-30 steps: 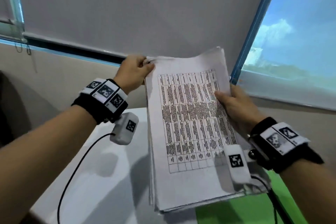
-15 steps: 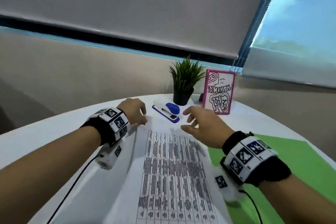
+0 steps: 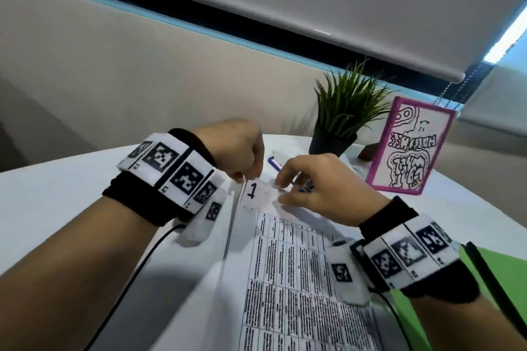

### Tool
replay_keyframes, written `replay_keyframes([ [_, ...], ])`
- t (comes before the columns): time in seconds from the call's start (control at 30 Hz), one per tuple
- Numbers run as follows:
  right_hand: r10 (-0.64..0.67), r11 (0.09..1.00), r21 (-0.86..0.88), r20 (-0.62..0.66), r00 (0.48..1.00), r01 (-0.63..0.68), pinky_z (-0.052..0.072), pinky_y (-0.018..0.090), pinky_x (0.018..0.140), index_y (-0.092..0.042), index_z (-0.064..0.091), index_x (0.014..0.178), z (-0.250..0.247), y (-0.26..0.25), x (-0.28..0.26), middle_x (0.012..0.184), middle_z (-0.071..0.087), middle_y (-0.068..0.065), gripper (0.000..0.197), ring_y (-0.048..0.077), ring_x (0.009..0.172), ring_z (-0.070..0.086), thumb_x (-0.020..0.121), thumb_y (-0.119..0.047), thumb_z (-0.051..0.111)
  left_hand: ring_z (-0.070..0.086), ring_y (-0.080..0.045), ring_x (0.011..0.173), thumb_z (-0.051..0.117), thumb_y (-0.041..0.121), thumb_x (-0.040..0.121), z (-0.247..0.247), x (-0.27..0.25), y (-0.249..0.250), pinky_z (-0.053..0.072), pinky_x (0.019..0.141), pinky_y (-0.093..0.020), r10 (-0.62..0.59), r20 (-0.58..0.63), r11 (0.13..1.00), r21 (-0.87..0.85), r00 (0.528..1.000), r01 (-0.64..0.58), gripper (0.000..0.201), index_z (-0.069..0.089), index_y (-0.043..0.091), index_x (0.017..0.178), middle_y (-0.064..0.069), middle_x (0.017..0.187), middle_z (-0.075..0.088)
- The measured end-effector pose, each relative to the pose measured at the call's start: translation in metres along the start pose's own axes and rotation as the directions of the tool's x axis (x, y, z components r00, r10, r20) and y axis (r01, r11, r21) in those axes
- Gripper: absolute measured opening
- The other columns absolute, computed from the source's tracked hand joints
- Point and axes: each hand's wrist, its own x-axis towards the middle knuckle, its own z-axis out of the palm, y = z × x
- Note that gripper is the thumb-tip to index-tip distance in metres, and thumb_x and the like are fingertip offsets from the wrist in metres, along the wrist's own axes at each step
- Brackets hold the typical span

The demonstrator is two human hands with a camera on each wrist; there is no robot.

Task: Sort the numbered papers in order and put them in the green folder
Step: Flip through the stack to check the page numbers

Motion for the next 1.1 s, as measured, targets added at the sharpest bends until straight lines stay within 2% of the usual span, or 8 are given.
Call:
replay_keyframes([
  [0.23, 0.031, 0.997, -0.075, 0.077, 0.997, -0.025, 0.056, 0.023, 0.076, -0.028, 0.069, 0.103, 0.002, 0.001, -0.004, 0.092, 0.069, -0.014, 0.033, -0.001, 0.079, 0.065, 0.075, -0.044, 0.079, 0.069, -0.01, 0.062, 0.065, 0.003, 0.084, 0.004, 0.001, 0.014, 0.052, 0.061, -0.019, -0.031, 0.03, 0.998, 0.049, 0.999, 0.029, 0.014, 0.075, 0.012, 0.086, -0.004, 0.081, 0.075],
  [0.33, 0.018, 0.999, -0.044, 0.071, 0.997, -0.015, 0.055, 0.022, 0.073, -0.027, 0.068, 0.098, 0.002, 0.003, -0.004, 0.089, 0.069, -0.012, 0.035, -0.001, 0.078, 0.065, 0.072, -0.046, 0.08, 0.072, -0.016, 0.07, 0.066, 0.002, 0.085, 0.006, 0.001, 0.016, 0.057, 0.068, -0.024, 0.021, 0.101, 1.0, -0.015, 0.995, -0.019, 0.012, 0.074, 0.009, 0.09, -0.006, 0.084, 0.075],
  [0.43, 0.033, 0.998, -0.05, 0.099, 0.995, -0.028, 0.051, 0.016, 0.068, -0.029, 0.063, 0.1, 0.003, 0.007, -0.001, 0.091, 0.066, -0.014, 0.037, 0.0, 0.076, 0.064, 0.072, -0.047, 0.081, 0.069, -0.015, 0.066, 0.068, 0.0, 0.084, 0.003, 0.0, 0.014, 0.059, 0.069, -0.025, 0.084, 0.128, 0.992, -0.11, 0.988, -0.07, 0.011, 0.074, 0.008, 0.089, -0.005, 0.083, 0.073],
  [0.57, 0.003, 1.0, 0.001, 0.084, 0.996, -0.003, 0.043, 0.011, 0.061, -0.026, 0.067, 0.084, 0.004, 0.012, 0.0, 0.072, 0.063, -0.018, 0.023, 0.0, 0.066, 0.06, 0.073, -0.038, 0.083, 0.062, -0.01, 0.056, 0.071, 0.003, 0.082, -0.004, -0.003, 0.008, 0.055, 0.063, -0.022, 0.11, 0.144, 0.989, -0.113, 0.983, -0.094, 0.01, 0.075, 0.012, 0.086, 0.0, 0.075, 0.071],
  [0.67, -0.05, 0.998, 0.04, 0.068, 0.996, 0.047, 0.044, 0.017, 0.059, -0.021, 0.067, 0.076, 0.003, 0.012, 0.001, 0.065, 0.061, -0.015, 0.019, 0.004, 0.061, 0.057, 0.074, -0.033, 0.082, 0.062, -0.01, 0.057, 0.073, 0.004, 0.081, -0.007, -0.005, 0.005, 0.053, 0.062, -0.022, 0.105, 0.167, 0.987, -0.137, 0.98, -0.083, 0.009, 0.074, 0.01, 0.087, -0.003, 0.078, 0.073],
  [0.8, -0.105, 0.993, 0.063, 0.052, 0.993, 0.102, 0.052, 0.03, 0.063, -0.018, 0.069, 0.074, -0.001, 0.013, -0.002, 0.068, 0.068, -0.006, 0.016, 0.011, 0.062, 0.061, 0.077, -0.03, 0.08, 0.067, -0.015, 0.066, 0.069, 0.006, 0.085, -0.006, -0.007, 0.003, 0.054, 0.068, -0.025, 0.081, 0.213, 0.989, -0.139, 0.974, -0.051, 0.007, 0.074, 0.008, 0.089, -0.006, 0.084, 0.076],
  [0.97, -0.123, 0.992, 0.003, 0.04, 0.992, 0.123, 0.054, 0.034, 0.068, -0.022, 0.074, 0.079, -0.002, 0.015, -0.006, 0.074, 0.07, -0.01, 0.007, 0.007, 0.068, 0.064, 0.083, -0.028, 0.075, 0.074, -0.018, 0.082, 0.068, 0.033, 0.088, -0.01, -0.013, 0.006, 0.055, 0.074, -0.024, 0.101, 0.273, 0.976, -0.215, 0.957, -0.042, 0.026, 0.073, 0.008, 0.094, -0.001, 0.09, 0.077],
  [1.1, -0.101, 0.993, -0.055, 0.004, 0.995, 0.101, 0.052, 0.027, 0.068, -0.022, 0.074, 0.082, -0.003, 0.014, -0.007, 0.074, 0.07, -0.011, 0.006, 0.004, 0.068, 0.063, 0.085, -0.028, 0.074, 0.074, -0.016, 0.081, 0.08, 0.032, 0.075, -0.006, -0.017, 0.012, 0.052, 0.072, -0.024, 0.087, 0.341, 0.988, -0.151, 0.936, -0.037, 0.029, 0.074, 0.011, 0.094, -0.001, 0.08, 0.076],
])
